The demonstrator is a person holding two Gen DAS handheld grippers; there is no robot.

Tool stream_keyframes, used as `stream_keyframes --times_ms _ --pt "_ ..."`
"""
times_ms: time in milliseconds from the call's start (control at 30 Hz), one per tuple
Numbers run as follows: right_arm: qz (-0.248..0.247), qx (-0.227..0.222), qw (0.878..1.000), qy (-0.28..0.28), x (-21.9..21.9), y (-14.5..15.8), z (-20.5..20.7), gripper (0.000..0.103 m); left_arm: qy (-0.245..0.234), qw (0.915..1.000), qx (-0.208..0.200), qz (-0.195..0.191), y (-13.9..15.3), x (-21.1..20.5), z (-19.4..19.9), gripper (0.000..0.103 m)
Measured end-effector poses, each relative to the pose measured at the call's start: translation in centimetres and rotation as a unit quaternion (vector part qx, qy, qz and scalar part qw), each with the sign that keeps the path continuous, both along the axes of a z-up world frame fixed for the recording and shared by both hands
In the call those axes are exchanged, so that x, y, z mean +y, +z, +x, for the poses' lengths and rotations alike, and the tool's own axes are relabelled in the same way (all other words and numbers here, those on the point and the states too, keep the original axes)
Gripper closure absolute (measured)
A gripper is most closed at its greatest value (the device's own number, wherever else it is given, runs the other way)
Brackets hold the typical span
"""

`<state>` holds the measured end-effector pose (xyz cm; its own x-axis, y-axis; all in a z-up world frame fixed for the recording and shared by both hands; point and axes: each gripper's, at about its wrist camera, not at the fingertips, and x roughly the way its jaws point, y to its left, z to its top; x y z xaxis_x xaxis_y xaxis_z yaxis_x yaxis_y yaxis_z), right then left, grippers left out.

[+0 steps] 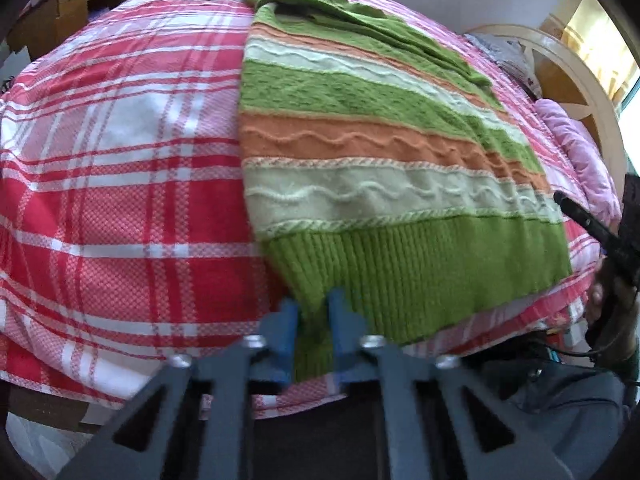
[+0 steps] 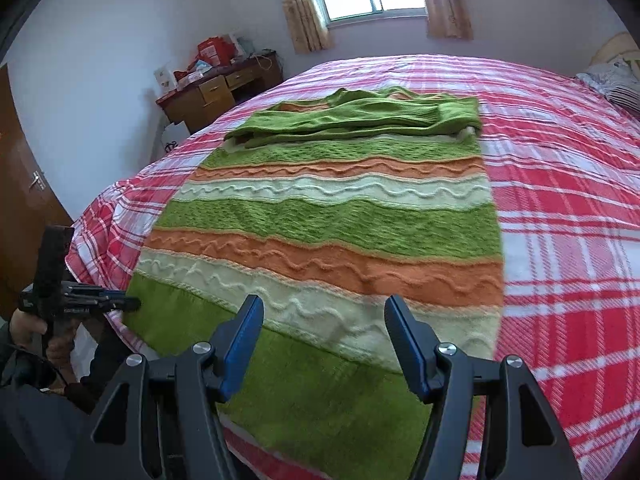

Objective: Fold small clothes
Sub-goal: 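Grasp the sweater hem with the left tool while the right tool moves to the hem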

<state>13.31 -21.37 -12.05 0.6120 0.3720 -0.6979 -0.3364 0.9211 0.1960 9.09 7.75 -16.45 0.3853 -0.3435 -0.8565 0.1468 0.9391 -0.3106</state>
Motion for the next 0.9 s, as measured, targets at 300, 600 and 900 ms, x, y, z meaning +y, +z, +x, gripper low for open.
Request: stream_keyframes --times_ms 300,600,900 --pt "0.007 0.016 0.999 -0.052 -5.0 0.4 -3.4 0.039 -0.021 0.9965 -0.066 -0.047 4.8 1.3 -1.0 0.094" --pt "0.015 0.053 0.997 -0.063 -6.7 -1.4 -5.3 0.039 -0.013 0.9975 -0.051 -0.048 3.5 1.0 0.0 0.094" --pt "0.069 0.095 0.992 -0.046 -6.3 -2.7 -5.2 0.054 -0.016 0.9957 -0.067 -0.062 4.5 1.7 -0.2 0.095"
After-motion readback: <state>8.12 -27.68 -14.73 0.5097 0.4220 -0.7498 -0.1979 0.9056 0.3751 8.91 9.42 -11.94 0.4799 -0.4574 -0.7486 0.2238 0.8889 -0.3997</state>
